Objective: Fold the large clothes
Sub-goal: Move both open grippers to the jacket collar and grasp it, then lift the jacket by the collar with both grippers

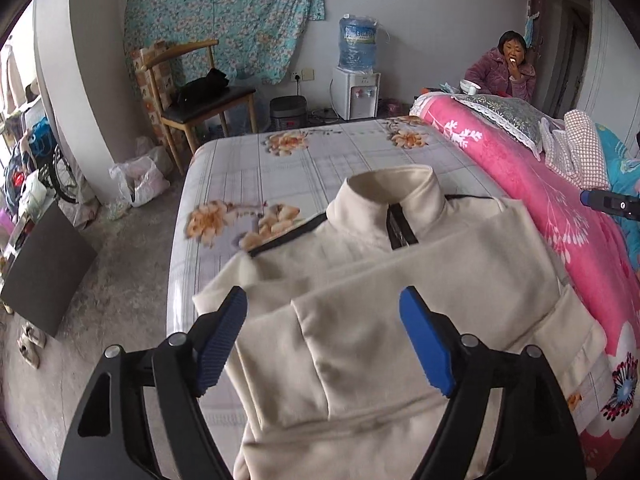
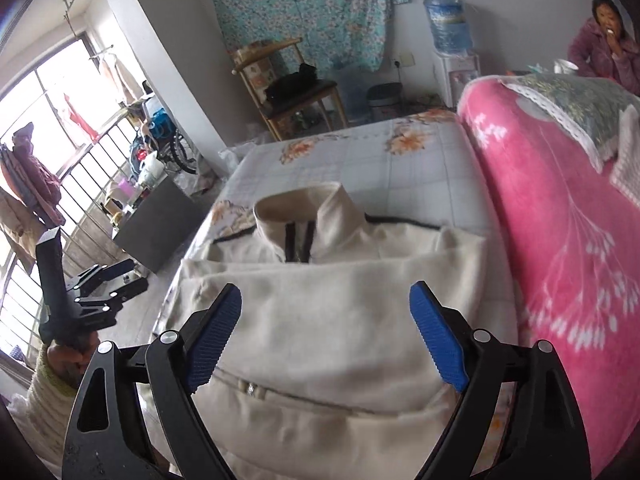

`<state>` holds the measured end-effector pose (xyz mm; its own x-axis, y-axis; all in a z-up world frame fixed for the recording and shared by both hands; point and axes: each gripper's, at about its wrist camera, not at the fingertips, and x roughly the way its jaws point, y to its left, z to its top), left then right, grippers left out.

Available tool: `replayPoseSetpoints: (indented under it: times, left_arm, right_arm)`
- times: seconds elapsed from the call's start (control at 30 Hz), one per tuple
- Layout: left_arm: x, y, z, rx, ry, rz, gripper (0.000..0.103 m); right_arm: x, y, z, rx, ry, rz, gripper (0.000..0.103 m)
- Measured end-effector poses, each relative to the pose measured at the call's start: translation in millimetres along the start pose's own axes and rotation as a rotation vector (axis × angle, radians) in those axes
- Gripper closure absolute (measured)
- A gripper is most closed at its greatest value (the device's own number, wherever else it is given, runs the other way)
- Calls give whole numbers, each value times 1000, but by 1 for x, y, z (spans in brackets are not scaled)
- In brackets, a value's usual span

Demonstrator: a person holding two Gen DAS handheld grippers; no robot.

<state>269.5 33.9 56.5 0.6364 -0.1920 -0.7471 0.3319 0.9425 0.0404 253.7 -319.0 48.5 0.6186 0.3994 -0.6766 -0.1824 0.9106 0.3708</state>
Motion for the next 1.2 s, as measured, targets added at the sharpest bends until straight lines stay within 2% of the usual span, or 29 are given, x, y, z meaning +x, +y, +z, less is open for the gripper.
replayPoseSetpoints:
  times: [0.13, 0.27, 0.4, 0.5, 0.57, 0.77, 0.9, 1.0, 1.1, 1.13, 1.17, 1.2]
  left_arm:
    - [61, -10, 59, -21, 1, -23, 26]
    - [131, -18, 100, -70, 71, 0, 26]
    - [196, -24, 107, -59, 214, 72, 26]
    - [214, -29, 93, -6, 259, 102, 26]
    - [214, -30, 83, 6, 272, 82, 26]
    - [199, -34, 58, 54, 299, -28, 26]
    - [190, -41, 46, 109, 273, -33, 26]
    - [183, -43, 38, 119, 252, -39, 26]
    - [170, -43, 32, 125, 206, -40, 26]
    - [164, -42, 31, 128, 182, -41, 26]
    - [158, -41, 30, 131, 152, -36, 29]
    - [152, -40, 30, 133, 123, -27, 37]
  right_arm:
    - [67, 6, 56, -8, 72, -25, 19]
    - [149, 9, 93, -42, 177, -77, 19]
    - [210, -2, 107, -59, 275, -158, 19]
    - [233, -10, 98, -74, 349, -204, 21]
    - [237, -17, 89, -80, 383, -219, 25]
    - [220, -20, 65, -92, 439, -169, 35]
    - [202, -15, 51, -153, 434, -201, 37]
    - [193, -15, 41, -155, 442, -197, 45]
    - [177, -10, 29, -179, 414, -192, 69]
    - [172, -7, 25, -187, 402, -180, 82]
    - [170, -4, 21, -198, 392, -176, 89]
    - [165, -2, 17, -207, 377, -185, 90]
